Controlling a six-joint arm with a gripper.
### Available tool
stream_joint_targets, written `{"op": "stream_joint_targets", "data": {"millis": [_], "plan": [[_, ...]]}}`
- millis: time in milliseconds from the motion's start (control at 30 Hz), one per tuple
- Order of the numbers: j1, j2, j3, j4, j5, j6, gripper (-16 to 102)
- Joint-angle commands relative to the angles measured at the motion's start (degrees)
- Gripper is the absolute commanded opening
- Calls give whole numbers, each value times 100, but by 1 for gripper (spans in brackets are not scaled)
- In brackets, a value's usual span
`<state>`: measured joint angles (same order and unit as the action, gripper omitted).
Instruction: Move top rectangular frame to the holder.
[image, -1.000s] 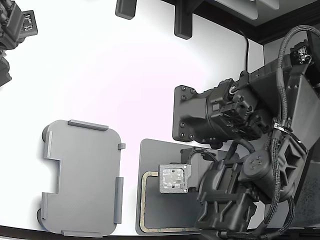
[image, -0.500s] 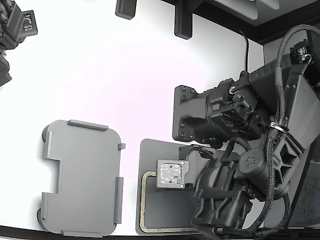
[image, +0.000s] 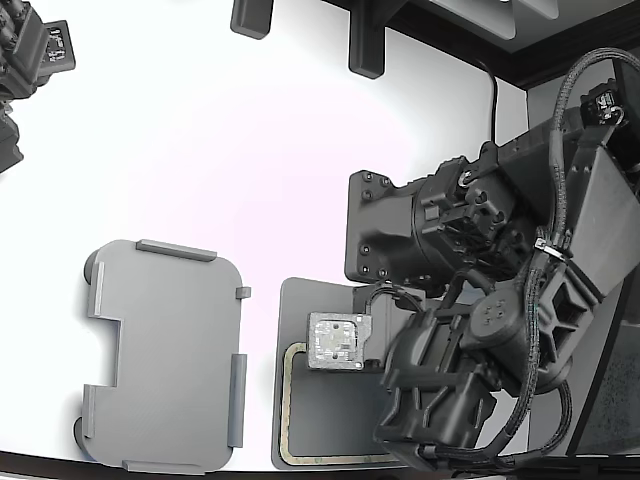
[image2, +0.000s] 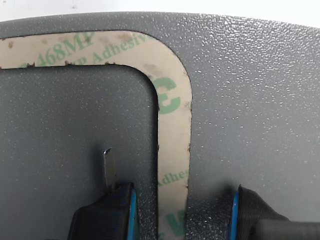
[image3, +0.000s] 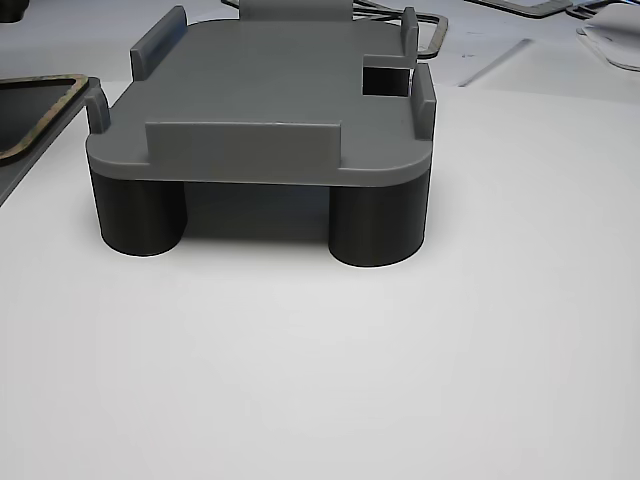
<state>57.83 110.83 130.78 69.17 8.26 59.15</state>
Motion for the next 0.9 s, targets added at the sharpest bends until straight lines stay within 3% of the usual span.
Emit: {"op": "stream_joint_targets", "data": {"millis": [0, 400, 567, 733, 867], "plan": [[-114, 158, -97, -53, 0, -26, 71], [-123, 105, 18, -149, -35, -18, 43], [-123, 70, 18, -141, -62, 0, 23], [-123, 35, 0, -97, -105, 44, -8], [-141, 70, -149, 70, -132, 62, -10]]}}
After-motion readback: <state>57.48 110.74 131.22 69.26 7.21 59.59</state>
